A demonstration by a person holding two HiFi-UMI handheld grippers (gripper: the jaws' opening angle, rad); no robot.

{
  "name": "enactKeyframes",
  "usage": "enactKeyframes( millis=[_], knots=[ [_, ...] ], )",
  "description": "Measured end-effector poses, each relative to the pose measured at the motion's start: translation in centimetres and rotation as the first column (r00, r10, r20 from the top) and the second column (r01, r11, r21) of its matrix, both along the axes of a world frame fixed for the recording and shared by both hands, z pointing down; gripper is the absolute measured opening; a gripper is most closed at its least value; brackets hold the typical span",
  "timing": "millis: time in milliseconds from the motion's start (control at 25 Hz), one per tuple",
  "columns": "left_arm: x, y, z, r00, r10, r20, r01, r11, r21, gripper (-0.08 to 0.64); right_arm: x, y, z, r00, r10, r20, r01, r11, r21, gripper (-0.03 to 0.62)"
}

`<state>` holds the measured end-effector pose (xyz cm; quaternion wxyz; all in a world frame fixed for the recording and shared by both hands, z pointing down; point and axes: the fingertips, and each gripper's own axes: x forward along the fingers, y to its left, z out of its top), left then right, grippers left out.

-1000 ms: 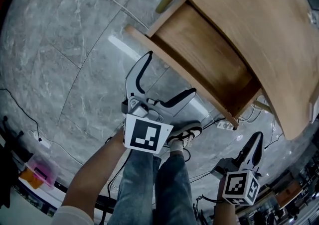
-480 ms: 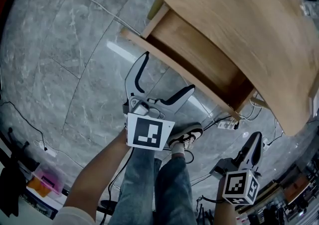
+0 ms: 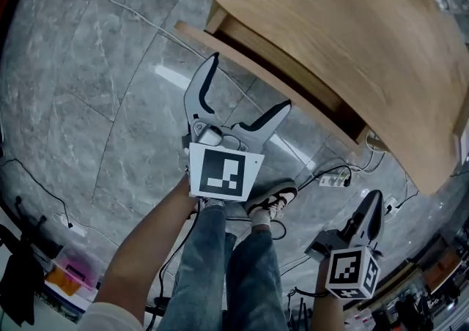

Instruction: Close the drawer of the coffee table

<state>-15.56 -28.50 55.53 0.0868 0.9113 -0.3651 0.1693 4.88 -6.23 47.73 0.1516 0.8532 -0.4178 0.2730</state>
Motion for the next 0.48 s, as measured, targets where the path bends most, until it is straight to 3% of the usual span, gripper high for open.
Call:
enactKeyframes(
  millis=[480],
  knots=[
    [2.9,-2.7,-0.1,1.000,-0.014,-0.021,0.015,1.000,0.018,0.563,2.0,1.0,0.1,0.999,0.050,0.001,-0.050,0.999,0.002,0.000]
  ],
)
